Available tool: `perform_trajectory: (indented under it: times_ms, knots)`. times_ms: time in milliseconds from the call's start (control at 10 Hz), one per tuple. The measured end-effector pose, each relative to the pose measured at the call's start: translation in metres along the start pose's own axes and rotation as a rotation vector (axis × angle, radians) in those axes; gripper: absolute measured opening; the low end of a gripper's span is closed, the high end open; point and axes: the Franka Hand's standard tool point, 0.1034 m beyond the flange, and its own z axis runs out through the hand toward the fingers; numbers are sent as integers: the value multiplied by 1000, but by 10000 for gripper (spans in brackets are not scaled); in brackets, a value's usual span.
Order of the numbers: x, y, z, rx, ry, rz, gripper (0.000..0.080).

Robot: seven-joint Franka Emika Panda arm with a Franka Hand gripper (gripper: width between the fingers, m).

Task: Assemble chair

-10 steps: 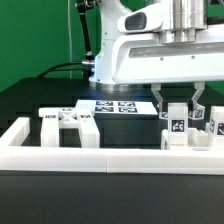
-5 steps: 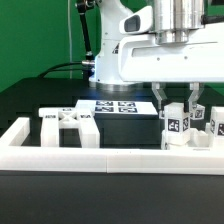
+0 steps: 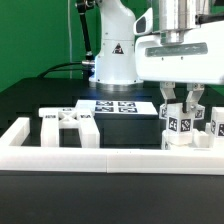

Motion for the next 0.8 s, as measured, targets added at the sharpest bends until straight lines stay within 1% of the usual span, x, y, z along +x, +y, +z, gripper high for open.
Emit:
perform_trajectory:
  times_ms: [200, 300, 400, 600, 700, 800]
  knots:
    - [-1, -1, 0, 3, -4, 149, 290]
    - [-1, -1, 0, 4, -6, 179, 290]
    - [-1, -1, 0, 9, -16, 309, 290]
    - [-1, -1, 0, 9, -17, 303, 292]
    - [-1, 0, 0, 9, -17, 255, 292]
    - [0, 0, 1, 6, -18, 198, 458]
